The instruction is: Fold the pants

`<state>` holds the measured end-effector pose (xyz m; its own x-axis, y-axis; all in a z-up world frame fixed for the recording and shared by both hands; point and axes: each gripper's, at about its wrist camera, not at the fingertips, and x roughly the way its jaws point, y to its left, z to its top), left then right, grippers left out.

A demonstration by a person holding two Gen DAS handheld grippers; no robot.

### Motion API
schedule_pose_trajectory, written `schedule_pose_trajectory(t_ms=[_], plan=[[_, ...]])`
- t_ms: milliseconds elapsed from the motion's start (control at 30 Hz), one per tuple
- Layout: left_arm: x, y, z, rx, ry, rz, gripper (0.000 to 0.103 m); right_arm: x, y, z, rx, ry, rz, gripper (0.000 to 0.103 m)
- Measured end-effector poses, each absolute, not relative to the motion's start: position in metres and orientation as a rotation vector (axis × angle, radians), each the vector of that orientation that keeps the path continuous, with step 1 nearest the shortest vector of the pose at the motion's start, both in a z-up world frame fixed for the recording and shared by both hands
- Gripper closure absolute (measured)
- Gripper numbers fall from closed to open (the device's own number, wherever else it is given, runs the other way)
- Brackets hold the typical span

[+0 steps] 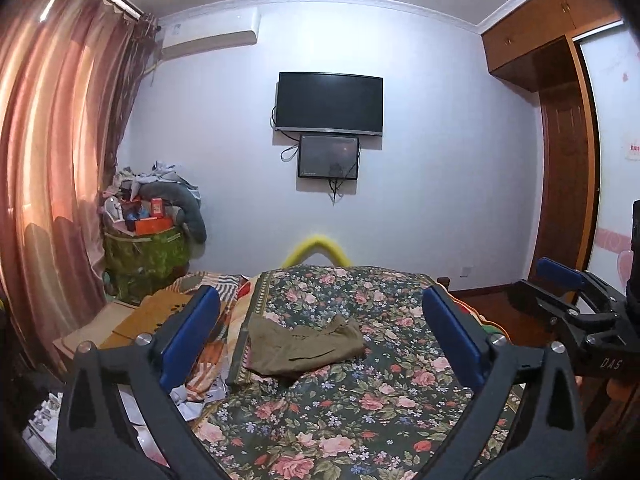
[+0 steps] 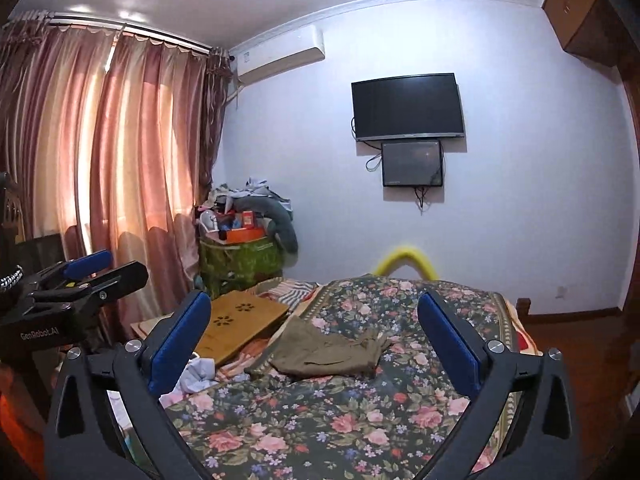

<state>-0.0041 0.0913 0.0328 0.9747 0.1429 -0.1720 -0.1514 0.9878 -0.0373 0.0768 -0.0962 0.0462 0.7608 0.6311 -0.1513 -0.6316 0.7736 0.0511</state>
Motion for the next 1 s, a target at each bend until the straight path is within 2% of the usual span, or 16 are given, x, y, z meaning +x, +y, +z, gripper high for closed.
schedule_pose_trajectory(t_ms=[1000], plan=[[0.005,0.091,0.019,-0.049,0.202,0.140,0.000,0.074,-0.101,0.042,-0.007,0.196,0.671,0.000]])
